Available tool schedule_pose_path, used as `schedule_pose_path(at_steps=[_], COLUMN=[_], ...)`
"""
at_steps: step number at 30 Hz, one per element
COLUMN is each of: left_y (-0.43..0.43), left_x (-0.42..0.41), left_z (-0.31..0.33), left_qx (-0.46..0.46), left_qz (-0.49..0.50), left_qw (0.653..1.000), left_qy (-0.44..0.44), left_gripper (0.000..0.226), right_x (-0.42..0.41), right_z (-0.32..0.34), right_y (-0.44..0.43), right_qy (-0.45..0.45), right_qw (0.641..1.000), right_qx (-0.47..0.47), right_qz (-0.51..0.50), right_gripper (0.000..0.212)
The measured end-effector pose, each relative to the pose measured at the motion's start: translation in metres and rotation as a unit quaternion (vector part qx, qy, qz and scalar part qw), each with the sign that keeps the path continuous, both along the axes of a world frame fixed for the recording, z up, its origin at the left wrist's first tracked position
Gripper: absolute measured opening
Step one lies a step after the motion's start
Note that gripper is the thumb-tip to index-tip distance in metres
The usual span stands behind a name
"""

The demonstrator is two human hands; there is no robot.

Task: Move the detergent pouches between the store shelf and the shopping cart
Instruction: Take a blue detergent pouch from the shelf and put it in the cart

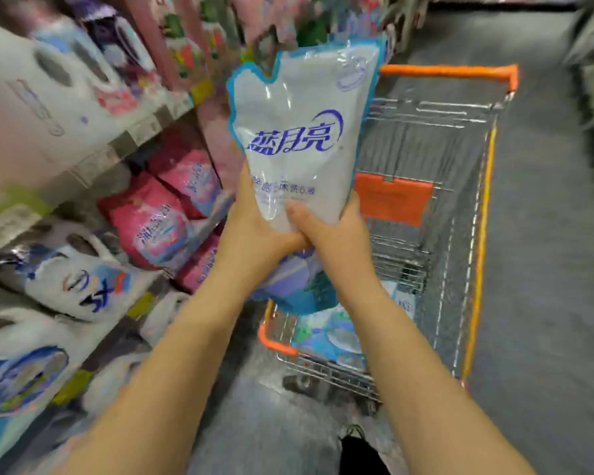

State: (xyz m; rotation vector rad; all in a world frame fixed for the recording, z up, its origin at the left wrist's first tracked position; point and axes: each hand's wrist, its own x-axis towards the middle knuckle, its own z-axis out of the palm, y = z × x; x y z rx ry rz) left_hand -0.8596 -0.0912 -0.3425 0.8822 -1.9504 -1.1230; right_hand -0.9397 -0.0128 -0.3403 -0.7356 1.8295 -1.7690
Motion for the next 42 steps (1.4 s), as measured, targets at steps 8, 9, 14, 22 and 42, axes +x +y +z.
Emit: schedule_pose_path(at_steps=[8, 9, 14, 22, 42], left_y=[0.013, 0.017, 0.030, 0.042, 0.039], left_x=[-0.141, -0.149, -0.182, -0.212, -0.231], left_z=[-0.169, -0.179, -0.238, -0.311, -0.341], left_qx=[0.221, 0.243, 0.303, 0.397, 0.288], left_qz=[-0.097, -0.111, -0.168, -0.163, -0.262], left_qw=[0.967, 0.957, 0.905, 0.837, 0.767], left_qy=[-0.085, -0.110, -0.245, -0.339, -0.510], left_gripper=[0.109, 0.112, 0.120, 0.099, 0.069], right_x=[-0.133, -0.139, -0.154, -0.185, -0.180], right_z=[-0.138, -0.155, -0.234, -0.318, -0.358], right_y=[0.025, 0.028, 0.040, 0.049, 0.064], right_qy=[-0.111, -0.131, -0.226, -0.277, -0.298], right_qw=[0.974, 0.969, 0.929, 0.866, 0.815], right_qx=[0.193, 0.207, 0.267, 0.378, 0.458], right_qz=[-0.039, -0.044, -0.125, -0.175, -0.192], right_gripper=[0.054, 0.050, 0.055, 0.042, 0.041])
